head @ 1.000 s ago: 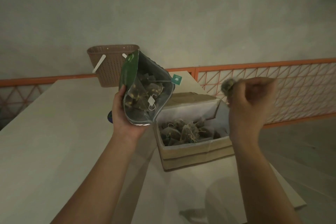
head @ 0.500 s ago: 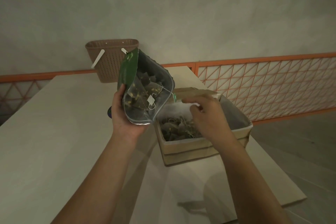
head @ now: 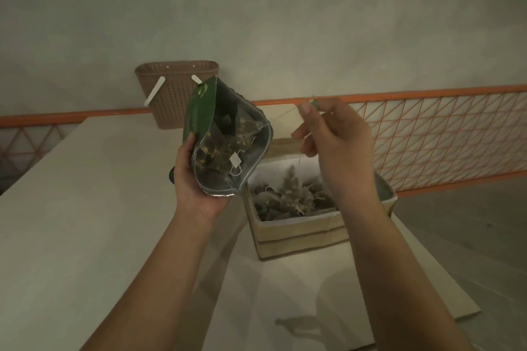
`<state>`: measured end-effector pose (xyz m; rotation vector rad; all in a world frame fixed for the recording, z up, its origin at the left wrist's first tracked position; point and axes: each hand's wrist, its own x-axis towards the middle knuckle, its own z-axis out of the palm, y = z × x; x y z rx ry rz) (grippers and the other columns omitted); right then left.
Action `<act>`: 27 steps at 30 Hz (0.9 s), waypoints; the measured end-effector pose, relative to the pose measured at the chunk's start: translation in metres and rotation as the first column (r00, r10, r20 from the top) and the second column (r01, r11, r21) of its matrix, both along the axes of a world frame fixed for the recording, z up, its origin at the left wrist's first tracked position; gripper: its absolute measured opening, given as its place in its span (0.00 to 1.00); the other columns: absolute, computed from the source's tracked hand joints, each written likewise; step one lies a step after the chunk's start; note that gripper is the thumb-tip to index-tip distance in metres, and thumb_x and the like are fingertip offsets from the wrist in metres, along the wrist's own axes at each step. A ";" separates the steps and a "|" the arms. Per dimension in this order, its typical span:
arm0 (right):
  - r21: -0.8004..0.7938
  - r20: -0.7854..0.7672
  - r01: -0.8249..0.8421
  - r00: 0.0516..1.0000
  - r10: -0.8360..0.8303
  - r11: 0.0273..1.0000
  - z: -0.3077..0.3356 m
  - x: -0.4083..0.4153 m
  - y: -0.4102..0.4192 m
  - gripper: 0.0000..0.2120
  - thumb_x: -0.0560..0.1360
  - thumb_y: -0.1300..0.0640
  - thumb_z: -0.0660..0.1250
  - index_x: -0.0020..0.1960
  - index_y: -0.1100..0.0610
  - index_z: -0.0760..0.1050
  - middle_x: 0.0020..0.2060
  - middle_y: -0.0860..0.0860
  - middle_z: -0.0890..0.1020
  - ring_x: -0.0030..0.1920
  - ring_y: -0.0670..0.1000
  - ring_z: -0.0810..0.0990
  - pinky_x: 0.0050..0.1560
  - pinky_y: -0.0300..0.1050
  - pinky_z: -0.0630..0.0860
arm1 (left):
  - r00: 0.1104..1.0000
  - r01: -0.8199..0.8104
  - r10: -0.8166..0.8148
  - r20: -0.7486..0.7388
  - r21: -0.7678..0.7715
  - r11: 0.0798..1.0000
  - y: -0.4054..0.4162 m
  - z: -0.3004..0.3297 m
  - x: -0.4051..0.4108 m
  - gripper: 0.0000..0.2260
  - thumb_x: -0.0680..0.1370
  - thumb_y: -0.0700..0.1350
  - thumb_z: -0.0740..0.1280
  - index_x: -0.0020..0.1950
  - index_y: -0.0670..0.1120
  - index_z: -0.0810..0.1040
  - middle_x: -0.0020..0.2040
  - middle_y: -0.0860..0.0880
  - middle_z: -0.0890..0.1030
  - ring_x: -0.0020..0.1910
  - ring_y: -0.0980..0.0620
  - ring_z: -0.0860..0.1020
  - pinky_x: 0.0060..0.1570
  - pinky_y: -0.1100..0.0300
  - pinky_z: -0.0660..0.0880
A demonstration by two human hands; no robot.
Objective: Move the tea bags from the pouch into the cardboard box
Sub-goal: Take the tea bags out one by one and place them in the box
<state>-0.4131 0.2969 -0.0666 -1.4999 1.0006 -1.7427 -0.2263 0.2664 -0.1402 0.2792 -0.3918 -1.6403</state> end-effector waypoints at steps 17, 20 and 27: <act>0.218 -0.217 0.058 0.976 -0.009 0.974 -0.023 -0.071 -0.048 0.07 0.79 0.55 0.67 0.48 0.59 0.78 0.37 0.54 0.84 0.34 0.50 0.82 0.35 0.43 0.80 | 0.999 -0.047 0.047 -0.014 -0.039 0.998 0.011 0.022 -0.019 0.20 0.82 0.57 0.59 0.63 0.47 0.82 0.59 0.44 0.84 0.52 0.42 0.85 0.47 0.47 0.83; 0.294 -0.362 0.108 0.932 0.006 0.950 -0.040 -0.076 -0.053 0.05 0.79 0.55 0.66 0.48 0.56 0.78 0.40 0.51 0.84 0.38 0.49 0.82 0.39 0.43 0.81 | 1.000 -0.026 0.025 -0.019 -0.054 0.998 0.012 0.025 -0.020 0.20 0.82 0.58 0.59 0.66 0.48 0.80 0.59 0.44 0.84 0.52 0.41 0.85 0.46 0.47 0.83; 0.181 -0.490 0.211 0.866 -0.098 0.960 -0.046 -0.066 -0.036 0.03 0.78 0.56 0.68 0.47 0.50 0.80 0.44 0.42 0.81 0.40 0.36 0.78 0.37 0.25 0.71 | 1.000 0.010 -0.011 -0.017 -0.055 0.998 0.012 0.027 -0.021 0.21 0.83 0.57 0.58 0.70 0.48 0.78 0.62 0.44 0.83 0.55 0.40 0.84 0.50 0.45 0.83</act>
